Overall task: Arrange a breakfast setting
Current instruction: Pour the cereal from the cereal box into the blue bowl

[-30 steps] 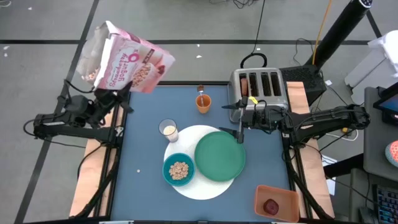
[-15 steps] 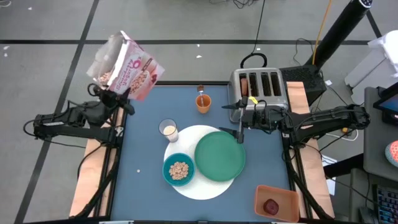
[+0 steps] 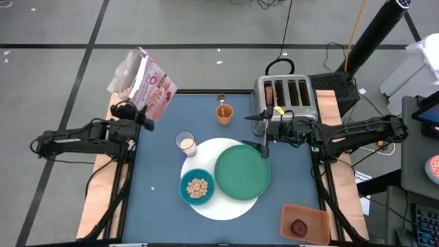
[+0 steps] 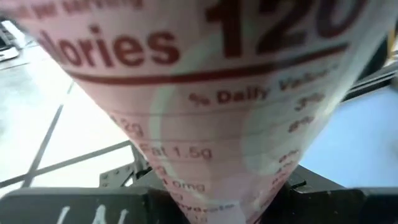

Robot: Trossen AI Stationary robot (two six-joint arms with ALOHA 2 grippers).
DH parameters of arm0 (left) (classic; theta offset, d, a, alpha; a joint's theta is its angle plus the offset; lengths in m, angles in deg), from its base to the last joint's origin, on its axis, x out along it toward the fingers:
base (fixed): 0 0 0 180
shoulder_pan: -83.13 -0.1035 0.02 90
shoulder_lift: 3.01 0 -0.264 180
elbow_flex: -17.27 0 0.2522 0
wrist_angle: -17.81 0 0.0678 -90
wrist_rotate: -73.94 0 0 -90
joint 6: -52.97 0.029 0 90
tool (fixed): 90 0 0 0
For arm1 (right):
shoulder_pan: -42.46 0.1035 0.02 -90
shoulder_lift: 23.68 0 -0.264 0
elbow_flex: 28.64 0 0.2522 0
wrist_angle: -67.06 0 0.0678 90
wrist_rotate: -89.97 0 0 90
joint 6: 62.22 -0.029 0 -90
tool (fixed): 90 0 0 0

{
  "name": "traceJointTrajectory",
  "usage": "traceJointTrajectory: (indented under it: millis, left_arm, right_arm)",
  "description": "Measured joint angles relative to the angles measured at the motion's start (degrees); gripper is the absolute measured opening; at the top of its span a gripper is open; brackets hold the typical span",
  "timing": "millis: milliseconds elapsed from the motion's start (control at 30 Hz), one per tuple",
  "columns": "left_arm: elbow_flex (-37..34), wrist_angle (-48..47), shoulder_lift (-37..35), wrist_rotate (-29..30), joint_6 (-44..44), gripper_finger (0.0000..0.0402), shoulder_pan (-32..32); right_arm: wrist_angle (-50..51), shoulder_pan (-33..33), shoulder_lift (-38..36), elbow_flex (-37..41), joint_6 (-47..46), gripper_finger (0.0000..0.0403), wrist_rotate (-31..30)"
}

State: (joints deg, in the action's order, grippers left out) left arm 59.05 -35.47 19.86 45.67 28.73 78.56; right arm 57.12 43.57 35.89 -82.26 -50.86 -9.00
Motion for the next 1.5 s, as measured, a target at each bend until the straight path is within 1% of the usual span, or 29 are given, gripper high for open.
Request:
traceJointTrajectory:
  millis: [200, 367, 467, 600, 700, 1000, 1367, 1500]
  left_arm:
    - [-5.27, 0.75, 0.0, -0.49, -4.03, 0.012, -3.38]
    - [-8.33, 5.71, 0.0, -0.45, -4.58, 0.012, -5.39]
    - [-9.79, 7.82, 0.02, -2.69, -4.64, 0.012, -6.62]
    - [-11.43, 7.49, 0.0, -5.32, -4.49, 0.012, -8.2]
    - [-11.77, 7.6, 0.0, -6.5, -4.57, 0.012, -9.1]
    - [-11.81, 7.6, 0.0, -6.62, -3.29, 0.012, -10.61]
    - [-11.81, 7.58, 0.0, -7.95, -4.75, 0.012, -11.67]
    - [-11.81, 7.58, 0.0, -8.62, -2.63, 0.012, -11.7]
  right_arm:
    - [0.0, 0.0, 0.0, 0.0, 0.0, 0.0396, 0.0]
    - [0.0, 0.0, 0.0, 0.0, 0.0, 0.0396, 0.0]
    - [-0.01, -0.01, 0.0, 0.0, 0.02, 0.0396, 0.0]
    - [0.01, 0.01, 0.0, 0.0, -0.03, 0.0396, 0.0]
    - [0.0, 0.01, 0.0, 0.0, -0.07, 0.0396, 0.0]
    - [0.0, 0.01, 0.0, 0.0, -0.12, 0.0396, 0.01]
    - [0.02, 0.01, 0.0, 0.0, -0.15, 0.0396, 0.0]
    - [0.02, 0.01, 0.0, 0.0, -0.15, 0.0396, 0.0]
